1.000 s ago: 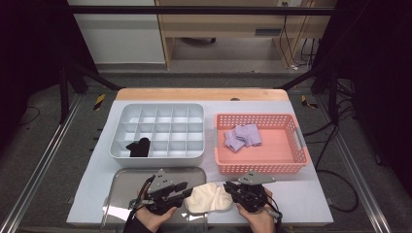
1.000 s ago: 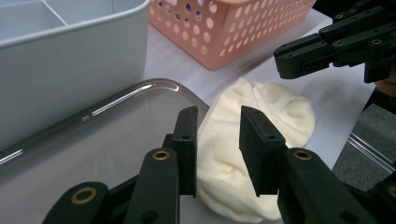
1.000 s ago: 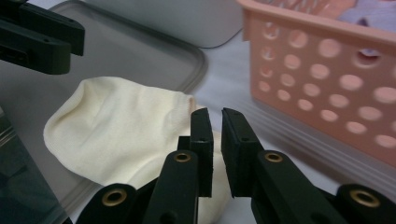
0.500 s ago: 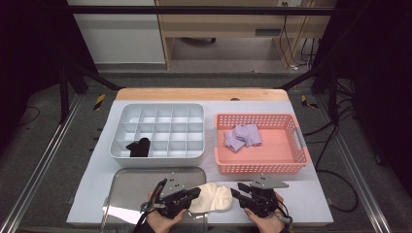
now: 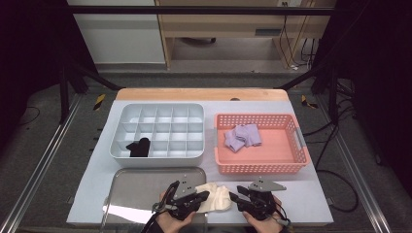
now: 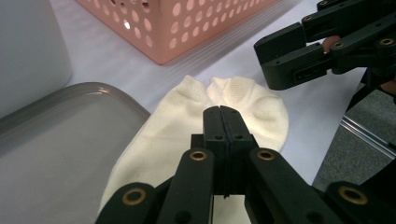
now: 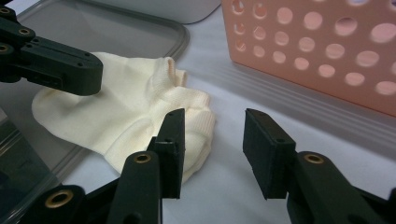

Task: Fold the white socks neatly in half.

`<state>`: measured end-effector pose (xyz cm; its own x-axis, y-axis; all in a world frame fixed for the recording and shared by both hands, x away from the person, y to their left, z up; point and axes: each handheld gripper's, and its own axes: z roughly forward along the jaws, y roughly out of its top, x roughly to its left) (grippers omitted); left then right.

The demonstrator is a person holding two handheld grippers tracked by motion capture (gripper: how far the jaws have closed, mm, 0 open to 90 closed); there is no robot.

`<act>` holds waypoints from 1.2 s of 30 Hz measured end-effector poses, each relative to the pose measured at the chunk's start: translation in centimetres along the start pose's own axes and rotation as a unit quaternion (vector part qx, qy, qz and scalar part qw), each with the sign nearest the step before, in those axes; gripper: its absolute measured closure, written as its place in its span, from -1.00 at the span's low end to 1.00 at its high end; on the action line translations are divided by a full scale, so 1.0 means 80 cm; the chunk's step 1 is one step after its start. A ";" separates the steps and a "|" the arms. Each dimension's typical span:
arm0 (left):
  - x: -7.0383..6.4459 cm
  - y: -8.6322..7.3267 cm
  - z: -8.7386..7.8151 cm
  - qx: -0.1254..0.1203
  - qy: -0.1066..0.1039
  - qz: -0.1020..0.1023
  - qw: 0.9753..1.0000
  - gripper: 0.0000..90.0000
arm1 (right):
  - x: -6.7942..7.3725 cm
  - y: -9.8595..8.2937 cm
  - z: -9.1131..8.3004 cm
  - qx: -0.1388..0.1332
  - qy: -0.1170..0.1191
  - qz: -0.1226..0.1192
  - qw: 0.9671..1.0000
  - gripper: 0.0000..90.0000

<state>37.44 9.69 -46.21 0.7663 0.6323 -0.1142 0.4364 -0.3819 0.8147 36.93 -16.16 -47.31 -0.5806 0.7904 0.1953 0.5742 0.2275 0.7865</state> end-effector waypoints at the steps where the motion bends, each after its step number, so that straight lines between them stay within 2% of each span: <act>1: 0.000 0.000 0.000 0.000 0.000 0.000 1.000 0.98 | 0.000 0.000 0.000 -0.001 0.000 -0.001 1.000 0.32; 3: 0.002 -0.001 0.002 0.001 0.006 -0.002 1.000 0.98 | 0.000 0.000 0.000 -0.001 -0.001 -0.001 1.000 0.32; 18: 0.006 -0.007 0.017 0.031 0.003 -0.004 1.000 0.98 | 0.004 -0.002 0.016 0.022 0.008 -0.006 1.000 0.40; 23: 0.006 -0.008 0.018 0.030 0.003 -0.004 1.000 0.98 | 0.005 -0.002 0.020 0.033 0.007 -0.006 0.999 0.43; 26: 0.006 -0.008 0.018 0.030 0.002 -0.005 1.000 0.98 | 0.007 -0.003 0.023 0.045 0.010 -0.005 0.999 0.52; 29: 0.006 -0.008 0.018 0.030 0.002 -0.005 1.000 0.98 | 0.008 -0.004 0.024 0.044 0.012 -0.008 0.999 0.62; 36: 0.006 -0.008 0.018 0.030 0.002 -0.006 1.000 0.98 | 0.008 -0.001 0.024 0.055 0.023 0.007 0.998 0.86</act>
<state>38.24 9.30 -47.60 0.7587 0.6400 -0.1216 0.4737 -0.4139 0.7774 37.61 -14.56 -48.40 -0.5965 0.7672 0.2357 0.6416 0.2794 0.7143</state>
